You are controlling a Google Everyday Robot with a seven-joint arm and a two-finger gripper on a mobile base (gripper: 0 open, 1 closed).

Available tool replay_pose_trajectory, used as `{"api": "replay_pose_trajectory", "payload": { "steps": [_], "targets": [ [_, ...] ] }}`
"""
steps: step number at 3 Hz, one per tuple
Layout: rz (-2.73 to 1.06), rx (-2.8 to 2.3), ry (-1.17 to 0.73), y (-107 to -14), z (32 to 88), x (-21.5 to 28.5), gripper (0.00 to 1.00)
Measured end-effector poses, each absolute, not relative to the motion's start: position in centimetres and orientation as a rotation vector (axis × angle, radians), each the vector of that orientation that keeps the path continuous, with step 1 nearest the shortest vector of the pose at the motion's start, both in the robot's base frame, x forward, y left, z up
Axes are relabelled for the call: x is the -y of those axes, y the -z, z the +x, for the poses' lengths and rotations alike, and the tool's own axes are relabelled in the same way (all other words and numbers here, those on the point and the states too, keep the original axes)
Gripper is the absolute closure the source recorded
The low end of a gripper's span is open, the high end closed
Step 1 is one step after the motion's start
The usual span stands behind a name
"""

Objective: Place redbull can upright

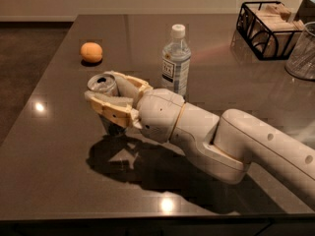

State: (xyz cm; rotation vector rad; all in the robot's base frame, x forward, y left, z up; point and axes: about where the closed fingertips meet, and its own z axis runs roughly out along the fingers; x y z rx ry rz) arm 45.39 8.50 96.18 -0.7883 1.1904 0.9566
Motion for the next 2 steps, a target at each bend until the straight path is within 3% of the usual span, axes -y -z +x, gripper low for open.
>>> {"api": "replay_pose_trajectory", "payload": {
  "steps": [2],
  "targets": [
    [-0.715,-1.215,-0.981,-94.39,45.19,-7.82,1.00]
  ]
}}
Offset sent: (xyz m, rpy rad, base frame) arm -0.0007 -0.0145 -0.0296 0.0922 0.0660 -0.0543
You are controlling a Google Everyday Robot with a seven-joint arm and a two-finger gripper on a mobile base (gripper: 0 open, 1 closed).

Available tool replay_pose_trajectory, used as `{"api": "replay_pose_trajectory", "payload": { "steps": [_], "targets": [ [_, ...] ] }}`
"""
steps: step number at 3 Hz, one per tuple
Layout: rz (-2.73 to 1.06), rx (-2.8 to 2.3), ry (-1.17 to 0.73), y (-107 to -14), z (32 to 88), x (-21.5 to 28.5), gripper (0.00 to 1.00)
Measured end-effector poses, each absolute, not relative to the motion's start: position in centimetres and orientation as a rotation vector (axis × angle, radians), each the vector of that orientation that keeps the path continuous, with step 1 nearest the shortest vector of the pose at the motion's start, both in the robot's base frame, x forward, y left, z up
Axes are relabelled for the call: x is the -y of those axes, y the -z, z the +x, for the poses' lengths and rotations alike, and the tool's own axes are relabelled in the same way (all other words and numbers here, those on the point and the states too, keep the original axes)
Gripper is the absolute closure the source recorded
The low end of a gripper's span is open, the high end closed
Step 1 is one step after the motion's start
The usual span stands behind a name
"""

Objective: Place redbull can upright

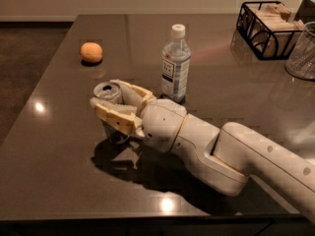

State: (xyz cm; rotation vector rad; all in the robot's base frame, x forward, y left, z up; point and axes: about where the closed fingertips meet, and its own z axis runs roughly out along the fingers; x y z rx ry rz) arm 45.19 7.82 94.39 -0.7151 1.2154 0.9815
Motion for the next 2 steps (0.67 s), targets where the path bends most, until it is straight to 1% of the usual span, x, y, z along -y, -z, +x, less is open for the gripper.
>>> {"api": "replay_pose_trajectory", "payload": {
  "steps": [2],
  "targets": [
    [-0.678,-1.226,-0.946,-93.79,45.31,-7.16,0.53]
  ]
}}
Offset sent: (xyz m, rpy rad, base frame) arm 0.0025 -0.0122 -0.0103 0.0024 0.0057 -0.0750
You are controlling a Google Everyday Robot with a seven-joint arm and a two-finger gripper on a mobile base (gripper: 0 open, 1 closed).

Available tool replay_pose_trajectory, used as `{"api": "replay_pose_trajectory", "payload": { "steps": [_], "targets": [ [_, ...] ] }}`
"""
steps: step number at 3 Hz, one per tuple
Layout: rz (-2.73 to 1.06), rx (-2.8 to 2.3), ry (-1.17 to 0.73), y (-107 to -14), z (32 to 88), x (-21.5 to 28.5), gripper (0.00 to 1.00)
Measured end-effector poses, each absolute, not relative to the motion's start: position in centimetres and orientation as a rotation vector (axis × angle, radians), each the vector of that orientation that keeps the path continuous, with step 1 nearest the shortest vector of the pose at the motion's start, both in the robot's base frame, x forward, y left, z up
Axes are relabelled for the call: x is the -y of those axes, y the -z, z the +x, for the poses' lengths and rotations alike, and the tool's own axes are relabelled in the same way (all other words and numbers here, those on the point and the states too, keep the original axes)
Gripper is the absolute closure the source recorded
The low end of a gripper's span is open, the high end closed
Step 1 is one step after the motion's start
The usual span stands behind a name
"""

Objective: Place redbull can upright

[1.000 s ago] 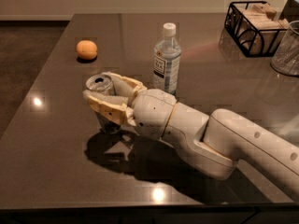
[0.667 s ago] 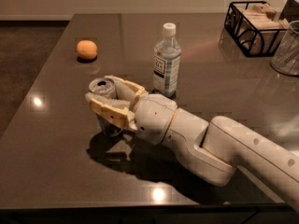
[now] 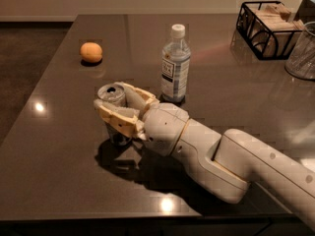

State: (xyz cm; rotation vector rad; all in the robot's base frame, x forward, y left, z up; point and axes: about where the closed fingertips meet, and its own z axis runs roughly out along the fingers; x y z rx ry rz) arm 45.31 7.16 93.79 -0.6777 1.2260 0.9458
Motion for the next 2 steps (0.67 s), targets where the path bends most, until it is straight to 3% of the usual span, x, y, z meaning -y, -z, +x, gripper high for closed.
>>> {"api": "replay_pose_trajectory", "payload": {
  "steps": [2],
  "targets": [
    [-0.684,-1.222,-0.948,-93.96,45.18,-7.49,0.06]
  ]
}}
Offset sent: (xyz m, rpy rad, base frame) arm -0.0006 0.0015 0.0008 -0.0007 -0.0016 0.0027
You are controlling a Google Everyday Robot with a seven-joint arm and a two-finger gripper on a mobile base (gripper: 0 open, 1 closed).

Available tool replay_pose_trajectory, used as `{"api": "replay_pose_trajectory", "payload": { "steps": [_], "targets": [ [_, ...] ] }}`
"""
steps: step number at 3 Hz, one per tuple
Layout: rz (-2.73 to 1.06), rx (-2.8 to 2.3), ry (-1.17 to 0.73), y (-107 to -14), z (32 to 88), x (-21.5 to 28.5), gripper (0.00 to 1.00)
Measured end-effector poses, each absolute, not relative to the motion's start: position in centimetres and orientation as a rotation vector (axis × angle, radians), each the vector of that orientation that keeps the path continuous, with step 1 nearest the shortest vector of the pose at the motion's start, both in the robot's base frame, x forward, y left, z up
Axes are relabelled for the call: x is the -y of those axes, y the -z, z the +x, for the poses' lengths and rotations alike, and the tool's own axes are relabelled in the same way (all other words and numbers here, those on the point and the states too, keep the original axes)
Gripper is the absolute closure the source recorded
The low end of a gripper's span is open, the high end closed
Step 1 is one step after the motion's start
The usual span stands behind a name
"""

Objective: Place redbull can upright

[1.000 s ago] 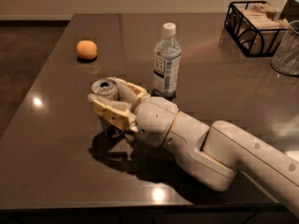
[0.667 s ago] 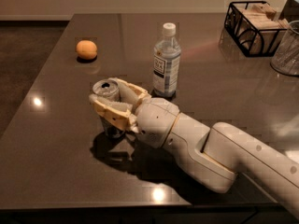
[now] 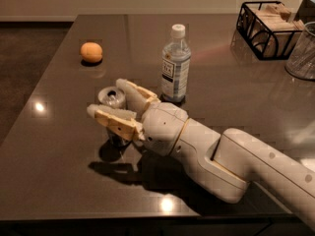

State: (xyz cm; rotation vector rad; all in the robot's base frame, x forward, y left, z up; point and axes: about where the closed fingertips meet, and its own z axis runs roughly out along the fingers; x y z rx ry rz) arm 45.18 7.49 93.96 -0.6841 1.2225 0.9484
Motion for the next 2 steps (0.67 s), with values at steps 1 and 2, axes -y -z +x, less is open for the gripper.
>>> {"api": "replay_pose_trajectory", "payload": {
  "steps": [1,2],
  "targets": [
    [-0.686,-1.221,-0.949,-94.01,45.14,-7.59,0.00],
    [-0.686,-1.221,-0.949,-94.02,45.13,-7.60,0.00]
  ]
}}
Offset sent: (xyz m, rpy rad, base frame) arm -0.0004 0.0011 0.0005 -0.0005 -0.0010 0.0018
